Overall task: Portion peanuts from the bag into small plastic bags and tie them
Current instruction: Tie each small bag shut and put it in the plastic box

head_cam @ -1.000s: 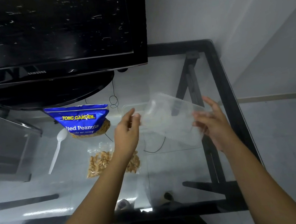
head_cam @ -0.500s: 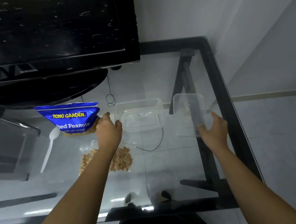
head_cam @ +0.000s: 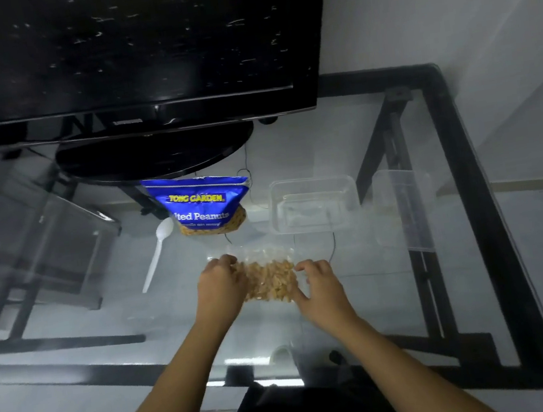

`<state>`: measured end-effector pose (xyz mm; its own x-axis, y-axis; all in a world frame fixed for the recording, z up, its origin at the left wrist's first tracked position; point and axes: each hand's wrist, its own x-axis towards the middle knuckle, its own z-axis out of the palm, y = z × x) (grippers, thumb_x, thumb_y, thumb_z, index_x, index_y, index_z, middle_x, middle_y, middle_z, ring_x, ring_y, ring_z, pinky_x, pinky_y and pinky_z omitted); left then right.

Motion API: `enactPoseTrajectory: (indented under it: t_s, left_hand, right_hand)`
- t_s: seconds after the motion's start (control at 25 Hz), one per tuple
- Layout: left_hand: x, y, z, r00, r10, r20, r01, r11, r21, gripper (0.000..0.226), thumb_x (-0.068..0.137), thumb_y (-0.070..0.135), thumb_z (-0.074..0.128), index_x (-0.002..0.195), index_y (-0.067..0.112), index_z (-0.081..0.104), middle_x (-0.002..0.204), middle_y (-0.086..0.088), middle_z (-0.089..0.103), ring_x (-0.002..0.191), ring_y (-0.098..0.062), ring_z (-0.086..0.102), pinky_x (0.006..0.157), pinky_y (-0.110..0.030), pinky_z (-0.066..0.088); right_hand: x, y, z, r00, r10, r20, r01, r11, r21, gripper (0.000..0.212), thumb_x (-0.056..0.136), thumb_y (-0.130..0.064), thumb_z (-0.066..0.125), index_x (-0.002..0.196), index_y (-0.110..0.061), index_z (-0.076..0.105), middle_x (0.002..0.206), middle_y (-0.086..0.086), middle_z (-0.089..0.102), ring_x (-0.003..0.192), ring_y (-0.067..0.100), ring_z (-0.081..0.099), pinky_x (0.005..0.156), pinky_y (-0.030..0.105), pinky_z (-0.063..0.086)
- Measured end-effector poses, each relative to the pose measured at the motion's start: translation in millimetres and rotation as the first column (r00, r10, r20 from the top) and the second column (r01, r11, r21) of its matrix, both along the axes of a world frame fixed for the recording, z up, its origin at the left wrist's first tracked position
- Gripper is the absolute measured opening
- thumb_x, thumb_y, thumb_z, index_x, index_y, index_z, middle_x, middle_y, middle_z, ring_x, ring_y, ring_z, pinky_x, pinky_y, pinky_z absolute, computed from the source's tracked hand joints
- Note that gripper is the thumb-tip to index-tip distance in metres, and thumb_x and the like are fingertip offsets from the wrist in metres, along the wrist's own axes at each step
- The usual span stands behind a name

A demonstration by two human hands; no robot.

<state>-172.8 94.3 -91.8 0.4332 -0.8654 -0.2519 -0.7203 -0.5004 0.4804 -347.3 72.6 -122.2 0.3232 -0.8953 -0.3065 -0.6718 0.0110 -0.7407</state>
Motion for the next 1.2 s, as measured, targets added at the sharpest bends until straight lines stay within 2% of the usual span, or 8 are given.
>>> enactPoseTrajectory:
  t_s: [0.2, 0.32, 0.48, 0.64, 0.8, 0.88, 1.08, 1.2]
  left_hand:
    - [-11, 12, -7, 0.998, -0.049, -0.036, 0.05, 0.997, 0.05, 0.035, 0.086, 0.016, 0.058, 0.119, 0.004, 0.053, 0.113, -0.018, 0.06, 0.102, -0.032, 0.056, 0.082, -0.034, 0.044]
    - [-17, 12, -9, 1.0, 0.018, 0.003, -0.018, 1.0, 0.018, 0.037, 0.087, 0.012, 0.058, 0.122, 0.002, 0.049, 0.119, -0.019, 0.054, 0.107, -0.032, 0.053, 0.086, -0.033, 0.043]
    - [-27, 9, -12, 1.0, -0.017, 0.018, 0.017, 1.0, -0.008, 0.031, 0.087, 0.005, 0.055, 0.116, -0.002, 0.052, 0.115, -0.024, 0.055, 0.101, -0.034, 0.055, 0.08, -0.031, 0.043]
    - [-36, 1, -14, 0.999, -0.021, -0.05, 0.019, 0.999, -0.043, 0.029, 0.086, 0.005, 0.055, 0.114, -0.001, 0.054, 0.109, -0.022, 0.061, 0.096, -0.033, 0.058, 0.074, -0.03, 0.043]
    - [-36, -7, -15, 0.97, 0.12, -0.212, -0.13, 0.991, -0.031, 0.03, 0.083, 0.011, 0.058, 0.112, 0.004, 0.051, 0.107, -0.018, 0.06, 0.097, -0.033, 0.057, 0.075, -0.033, 0.047]
    - [-31, -3, -18, 0.974, 0.141, -0.175, -0.152, 0.987, -0.051, 0.03, 0.081, 0.013, 0.06, 0.109, 0.005, 0.051, 0.108, -0.019, 0.054, 0.099, -0.034, 0.052, 0.077, -0.033, 0.041]
    - [-25, 0, -20, 0.992, -0.047, -0.12, 0.042, 0.998, -0.04, 0.025, 0.086, 0.017, 0.06, 0.109, 0.007, 0.059, 0.105, -0.021, 0.059, 0.09, -0.033, 0.058, 0.073, -0.029, 0.043]
    - [-26, -3, -19, 0.986, -0.042, -0.159, 0.038, 0.999, -0.023, 0.026, 0.086, 0.017, 0.061, 0.11, 0.008, 0.061, 0.111, -0.018, 0.057, 0.091, -0.031, 0.06, 0.078, -0.031, 0.05]
  right_hand:
    - [25, 6, -2, 0.99, -0.144, 0.001, 0.144, 0.989, 0.025, 0.037, 0.082, -0.008, 0.065, 0.117, -0.01, 0.053, 0.123, 0.01, 0.04, 0.099, 0.018, 0.053, 0.09, 0.024, 0.048]
    - [22, 8, 1, 0.983, -0.181, 0.032, 0.179, 0.983, 0.042, 0.037, 0.082, -0.001, 0.064, 0.116, -0.01, 0.055, 0.126, 0.009, 0.038, 0.106, 0.019, 0.053, 0.088, 0.014, 0.042]
    - [15, 13, 4, 0.971, -0.237, 0.04, 0.234, 0.97, 0.061, 0.036, 0.083, 0.003, 0.06, 0.116, -0.012, 0.055, 0.126, 0.008, 0.039, 0.109, 0.02, 0.054, 0.086, 0.013, 0.041]
    - [1, 15, 4, 0.948, -0.319, 0.012, 0.319, 0.948, 0.023, 0.027, 0.09, -0.011, 0.054, 0.118, -0.01, 0.054, 0.124, 0.01, 0.046, 0.105, 0.021, 0.056, 0.089, 0.022, 0.046]
    - [-10, 11, -1, 0.941, -0.33, -0.075, 0.336, 0.939, 0.078, 0.038, 0.092, -0.03, 0.053, 0.123, -0.008, 0.052, 0.11, 0.01, 0.062, 0.098, 0.02, 0.06, 0.084, 0.025, 0.045]
    - [-5, 11, -1, 0.955, -0.284, -0.085, 0.293, 0.95, 0.108, 0.038, 0.091, -0.03, 0.054, 0.122, -0.008, 0.054, 0.102, 0.008, 0.068, 0.095, 0.02, 0.062, 0.084, 0.025, 0.045]
    - [20, 12, -8, 0.962, -0.263, -0.068, 0.27, 0.955, 0.125, 0.034, 0.088, -0.027, 0.059, 0.118, -0.01, 0.056, 0.117, 0.008, 0.054, 0.103, 0.021, 0.058, 0.086, 0.026, 0.046]
    - [27, 12, -11, 0.951, -0.301, -0.071, 0.307, 0.945, 0.111, 0.03, 0.087, -0.022, 0.061, 0.115, -0.011, 0.056, 0.119, 0.01, 0.05, 0.106, 0.022, 0.055, 0.09, 0.029, 0.048]
